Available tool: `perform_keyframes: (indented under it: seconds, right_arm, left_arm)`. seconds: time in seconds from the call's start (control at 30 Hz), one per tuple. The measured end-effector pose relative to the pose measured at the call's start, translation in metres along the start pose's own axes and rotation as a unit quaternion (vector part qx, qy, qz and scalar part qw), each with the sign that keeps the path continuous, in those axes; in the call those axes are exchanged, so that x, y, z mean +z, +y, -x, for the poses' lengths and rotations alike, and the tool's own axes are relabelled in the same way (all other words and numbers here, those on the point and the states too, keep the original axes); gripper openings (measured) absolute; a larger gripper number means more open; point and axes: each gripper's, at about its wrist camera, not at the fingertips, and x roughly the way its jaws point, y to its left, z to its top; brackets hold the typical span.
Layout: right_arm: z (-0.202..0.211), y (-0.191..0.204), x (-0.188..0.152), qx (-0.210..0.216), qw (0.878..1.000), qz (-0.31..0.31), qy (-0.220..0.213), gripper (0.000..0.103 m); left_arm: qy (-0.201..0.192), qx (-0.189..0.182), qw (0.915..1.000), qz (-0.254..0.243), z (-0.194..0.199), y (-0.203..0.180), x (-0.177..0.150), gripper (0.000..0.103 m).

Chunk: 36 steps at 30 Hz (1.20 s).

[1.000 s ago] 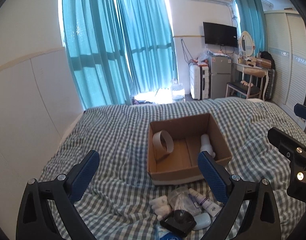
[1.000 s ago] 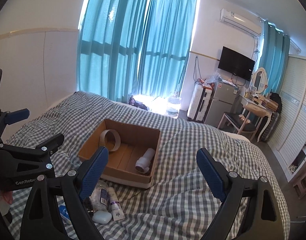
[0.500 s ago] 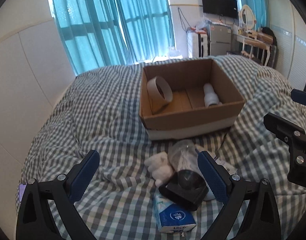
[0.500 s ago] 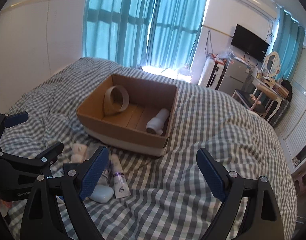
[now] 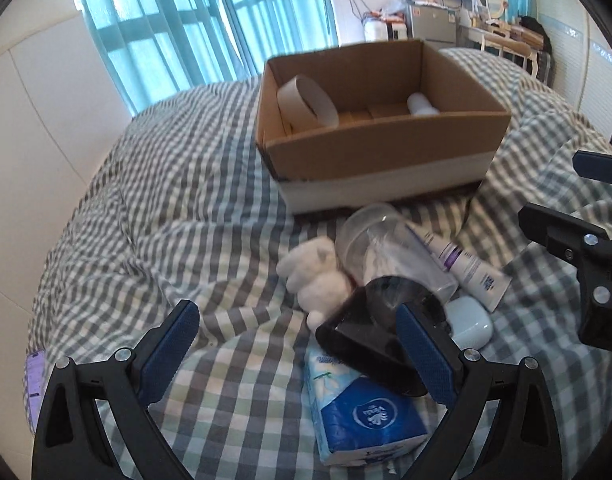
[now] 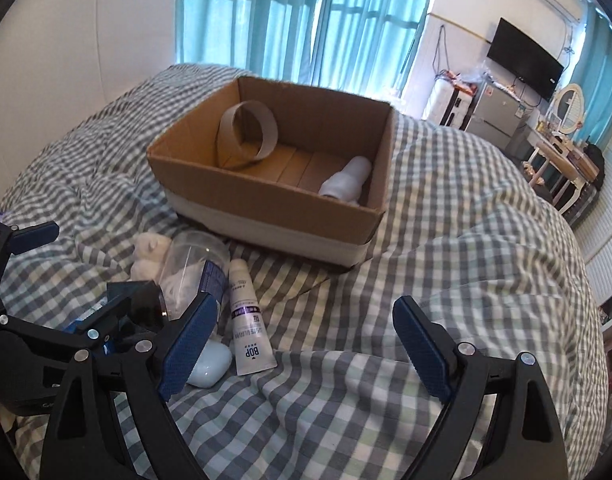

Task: Organize objects
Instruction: 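Move both tools back toward the remaining items beside the box, then grasp the white figurine with the left tool while the right tool grasps the white toothpaste tube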

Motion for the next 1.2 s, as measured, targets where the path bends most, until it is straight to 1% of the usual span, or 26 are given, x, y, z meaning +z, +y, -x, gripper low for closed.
perform_keyframes:
  seconds: [0.13, 0.2, 0.27, 0.33, 0.43, 0.5, 0.57, 0.63, 0.8, 0.9, 1.0, 1.13, 1.2]
  right_arm:
    - [-0.012, 0.004, -0.003, 0.005, 1.0, 0.009, 0.023, 0.09]
    - [-0.02, 0.007, -0.005, 0.008, 0.999, 0.014, 0.035, 0.09]
    - [-0.028, 0.01, -0.005, 0.013, 0.999, 0.017, 0.047, 0.09]
    - [-0.038, 0.013, -0.007, 0.017, 0.998, 0.022, 0.063, 0.088]
    - [-0.053, 0.018, -0.009, 0.024, 0.995, 0.03, 0.088, 0.082]
    - [-0.061, 0.02, -0.01, 0.028, 0.994, 0.034, 0.102, 0.076]
    - [-0.07, 0.022, -0.01, 0.031, 0.992, 0.037, 0.113, 0.074]
    - [-0.076, 0.023, -0.009, 0.033, 0.992, 0.038, 0.119, 0.072]
    - [-0.092, 0.028, -0.006, 0.033, 0.989, 0.047, 0.135, 0.061]
    - [-0.101, 0.029, -0.004, 0.034, 0.988, 0.05, 0.141, 0.057]
    - [-0.11, 0.032, -0.002, 0.034, 0.986, 0.056, 0.15, 0.056]
    - [-0.119, 0.033, 0.0, 0.033, 0.986, 0.059, 0.155, 0.047]
    - [-0.12, 0.032, 0.0, 0.035, 0.986, 0.057, 0.154, 0.04]
  left_arm:
    - [0.005, -0.007, 0.9998, 0.02, -0.008, 0.009, -0.001, 0.101]
    - [0.014, -0.005, 0.9994, 0.032, -0.012, 0.015, -0.003, 0.101]
    - [0.029, -0.021, 0.9981, 0.049, -0.018, 0.023, -0.004, 0.101]
    - [0.039, -0.029, 0.9968, 0.064, -0.023, 0.029, -0.005, 0.101]
    - [0.05, -0.03, 0.9958, 0.07, -0.029, 0.032, -0.005, 0.101]
    - [0.057, -0.028, 0.9954, 0.072, -0.034, 0.033, -0.004, 0.101]
    - [0.064, -0.031, 0.9945, 0.077, -0.039, 0.035, -0.002, 0.101]
    - [0.07, -0.03, 0.9942, 0.076, -0.045, 0.036, 0.001, 0.101]
    - [0.075, -0.025, 0.9952, 0.057, -0.057, 0.028, 0.012, 0.101]
    - [0.075, -0.031, 0.9952, 0.054, -0.063, 0.026, 0.016, 0.101]
    - [0.084, -0.042, 0.9937, 0.061, -0.073, 0.028, 0.02, 0.1]
    - [0.091, -0.047, 0.993, 0.06, -0.084, 0.025, 0.024, 0.098]
    - [0.093, -0.054, 0.9923, 0.061, -0.086, 0.025, 0.024, 0.096]
